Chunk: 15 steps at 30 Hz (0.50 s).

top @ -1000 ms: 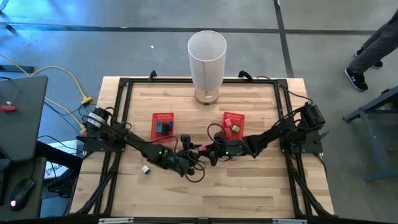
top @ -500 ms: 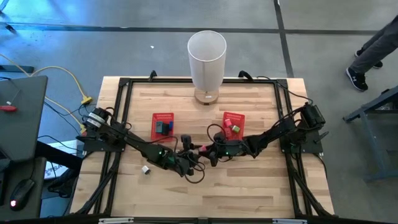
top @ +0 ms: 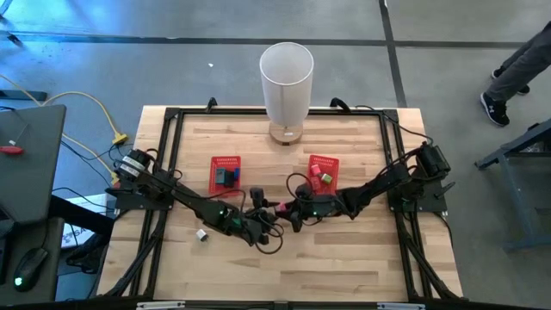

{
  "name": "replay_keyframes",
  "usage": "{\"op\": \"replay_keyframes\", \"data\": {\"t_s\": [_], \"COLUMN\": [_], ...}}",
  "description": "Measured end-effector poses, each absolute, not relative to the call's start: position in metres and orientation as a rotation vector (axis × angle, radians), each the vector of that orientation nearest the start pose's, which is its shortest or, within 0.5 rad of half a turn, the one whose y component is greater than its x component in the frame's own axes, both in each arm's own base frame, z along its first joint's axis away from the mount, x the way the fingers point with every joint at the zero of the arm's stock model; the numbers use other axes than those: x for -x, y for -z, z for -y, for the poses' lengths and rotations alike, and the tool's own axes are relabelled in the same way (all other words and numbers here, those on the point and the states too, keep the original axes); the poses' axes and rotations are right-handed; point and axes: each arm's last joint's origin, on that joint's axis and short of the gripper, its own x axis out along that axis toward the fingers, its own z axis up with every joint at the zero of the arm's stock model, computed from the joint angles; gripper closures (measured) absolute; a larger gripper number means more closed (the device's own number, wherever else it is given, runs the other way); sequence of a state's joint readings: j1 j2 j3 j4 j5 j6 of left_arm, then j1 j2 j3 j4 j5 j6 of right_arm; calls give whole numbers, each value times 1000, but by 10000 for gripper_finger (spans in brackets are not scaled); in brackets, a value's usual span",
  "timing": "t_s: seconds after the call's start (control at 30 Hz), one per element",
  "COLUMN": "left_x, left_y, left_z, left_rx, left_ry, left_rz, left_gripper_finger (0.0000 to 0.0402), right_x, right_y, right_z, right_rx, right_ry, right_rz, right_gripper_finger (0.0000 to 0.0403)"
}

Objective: Pick & Place Office items
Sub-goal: Put the pink charger adapter into the right red bin

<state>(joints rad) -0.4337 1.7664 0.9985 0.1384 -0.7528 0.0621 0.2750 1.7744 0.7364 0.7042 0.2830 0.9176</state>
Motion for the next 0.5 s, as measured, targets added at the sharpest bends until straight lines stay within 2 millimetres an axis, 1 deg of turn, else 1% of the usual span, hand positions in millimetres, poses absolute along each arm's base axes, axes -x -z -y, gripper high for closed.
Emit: {"op": "replay_keyframes", "data": {"t_s": [0.13,0.3,0.4,0.5], "left_x": [-336,-337,-337,-334], "left_y": [-184,-184,-185,-190], "left_z": [135,136,138,141], "left_rx": [-385,-394,-340,-286], "left_ry": [-286,-241,-265,-290], "left_rz": [-523,-526,-504,-479], "left_gripper_finger": [183,132,103,88], "right_x": [-329,-329,-329,-329], "right_y": [-150,-150,-150,-151], "right_z": [-85,-85,-85,-86], "right_rx": [-795,-797,-802,-785], "right_ry": [153,147,136,125], "right_rz": [-296,-300,-297,-300], "right_gripper_finger": [258,258,260,260]}}
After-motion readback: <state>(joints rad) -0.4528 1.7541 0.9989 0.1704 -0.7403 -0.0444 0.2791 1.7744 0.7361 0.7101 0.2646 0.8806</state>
